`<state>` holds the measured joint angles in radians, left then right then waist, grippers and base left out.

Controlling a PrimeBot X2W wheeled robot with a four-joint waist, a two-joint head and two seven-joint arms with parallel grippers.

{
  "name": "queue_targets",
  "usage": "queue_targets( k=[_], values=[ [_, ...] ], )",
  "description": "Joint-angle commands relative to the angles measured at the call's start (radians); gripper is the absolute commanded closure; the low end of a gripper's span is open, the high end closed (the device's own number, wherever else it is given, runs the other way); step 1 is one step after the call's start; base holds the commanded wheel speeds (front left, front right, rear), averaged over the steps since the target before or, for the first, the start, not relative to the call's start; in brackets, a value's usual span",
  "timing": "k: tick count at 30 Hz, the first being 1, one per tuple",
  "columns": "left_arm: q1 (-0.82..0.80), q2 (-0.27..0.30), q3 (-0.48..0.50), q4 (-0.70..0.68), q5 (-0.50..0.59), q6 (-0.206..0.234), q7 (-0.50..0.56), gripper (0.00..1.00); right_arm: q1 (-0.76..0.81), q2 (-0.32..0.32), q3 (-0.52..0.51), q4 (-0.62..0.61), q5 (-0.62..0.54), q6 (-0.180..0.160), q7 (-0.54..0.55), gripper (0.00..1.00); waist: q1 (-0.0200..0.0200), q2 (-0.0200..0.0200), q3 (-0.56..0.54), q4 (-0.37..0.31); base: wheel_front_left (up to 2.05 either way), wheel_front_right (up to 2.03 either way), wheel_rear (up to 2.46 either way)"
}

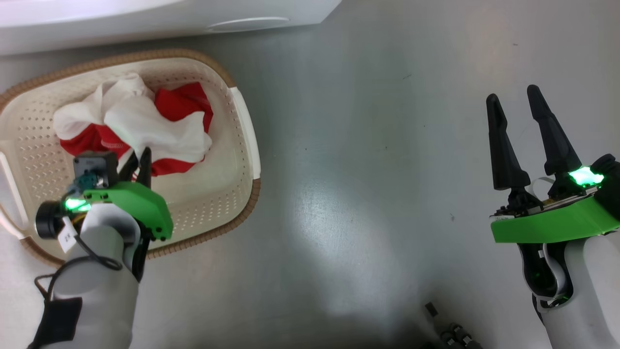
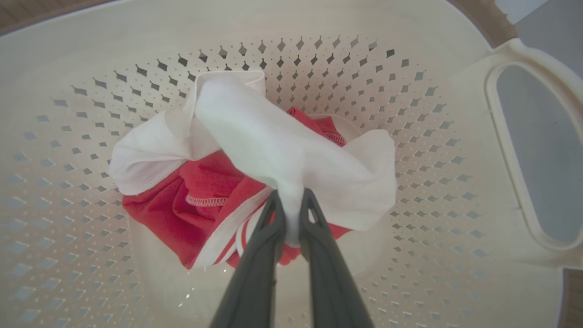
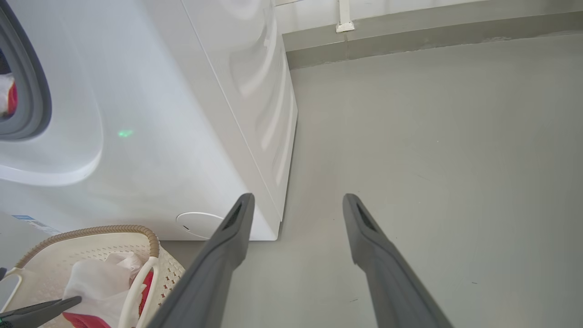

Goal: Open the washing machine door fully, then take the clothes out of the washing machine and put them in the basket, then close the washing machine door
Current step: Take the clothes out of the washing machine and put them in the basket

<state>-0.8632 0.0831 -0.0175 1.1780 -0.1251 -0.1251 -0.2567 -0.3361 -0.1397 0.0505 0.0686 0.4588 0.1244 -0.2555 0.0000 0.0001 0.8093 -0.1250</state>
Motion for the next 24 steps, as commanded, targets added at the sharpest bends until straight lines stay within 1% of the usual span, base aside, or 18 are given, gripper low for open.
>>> queue_targets(
  k=[1, 9, 10, 11, 12, 13, 14, 15, 24],
  values=[
    [0.011, 0.038, 0.011, 0.000, -0.007, -0.005, -0.005, 1.00, 0.007, -0.005, 0.021, -0.025, -0.010, 0.006, -0.006, 0.00, 0.0000, -0.0001, 0.007, 0.001, 0.00, 0.00, 0.00],
    [-0.003, 0.035, 0.007, 0.001, -0.030, -0.006, -0.005, 0.99, 0.005, -0.011, 0.016, -0.025, -0.013, 0.006, -0.006, 0.00, 0.0000, -0.0001, 0.010, 0.010, 0.00, 0.00, 0.00],
    [-0.002, 0.034, 0.007, 0.001, -0.033, -0.006, -0.005, 0.78, 0.005, -0.012, 0.016, -0.025, -0.013, 0.006, -0.006, 0.00, 0.0000, -0.0001, 0.007, 0.012, 0.00, 0.00, 0.00],
    [0.000, 0.033, 0.005, -0.003, -0.036, -0.006, -0.005, 0.64, 0.005, -0.013, 0.015, -0.024, -0.014, 0.006, -0.006, 0.00, 0.0000, -0.0001, 0.003, 0.014, 0.00, 0.00, 0.00],
    [0.004, 0.032, 0.006, -0.009, -0.041, -0.006, -0.005, 0.52, 0.006, -0.013, 0.013, -0.023, -0.015, 0.006, -0.006, 0.00, 0.0000, -0.0001, -0.003, 0.016, 0.00, 0.00, 0.00],
    [0.008, 0.032, 0.006, -0.013, -0.046, -0.006, -0.005, 0.16, 0.007, -0.013, 0.013, -0.023, -0.015, 0.006, -0.006, 0.00, 0.0000, -0.0001, -0.008, 0.018, 0.00, 0.00, 0.00],
    [0.013, 0.030, 0.003, -0.019, -0.050, -0.006, -0.005, 0.02, 0.010, -0.014, 0.011, -0.022, -0.016, 0.006, -0.006, 0.00, 0.0000, -0.0001, -0.015, 0.021, 0.00, 0.00, 0.00],
    [0.018, 0.029, 0.004, -0.029, -0.055, -0.006, -0.005, 0.00, 0.013, -0.014, 0.010, -0.021, -0.016, 0.006, -0.006, 0.00, 0.0000, -0.0001, -0.023, 0.025, 0.00, 0.00, 0.00],
    [0.083, 0.027, 0.005, -0.144, -0.092, -0.006, -0.005, 0.00, 0.032, -0.026, 0.008, -0.008, -0.016, 0.006, -0.006, 0.00, 0.0000, -0.0001, -0.102, 0.056, 0.00, 0.00, 0.00]
  ],
)
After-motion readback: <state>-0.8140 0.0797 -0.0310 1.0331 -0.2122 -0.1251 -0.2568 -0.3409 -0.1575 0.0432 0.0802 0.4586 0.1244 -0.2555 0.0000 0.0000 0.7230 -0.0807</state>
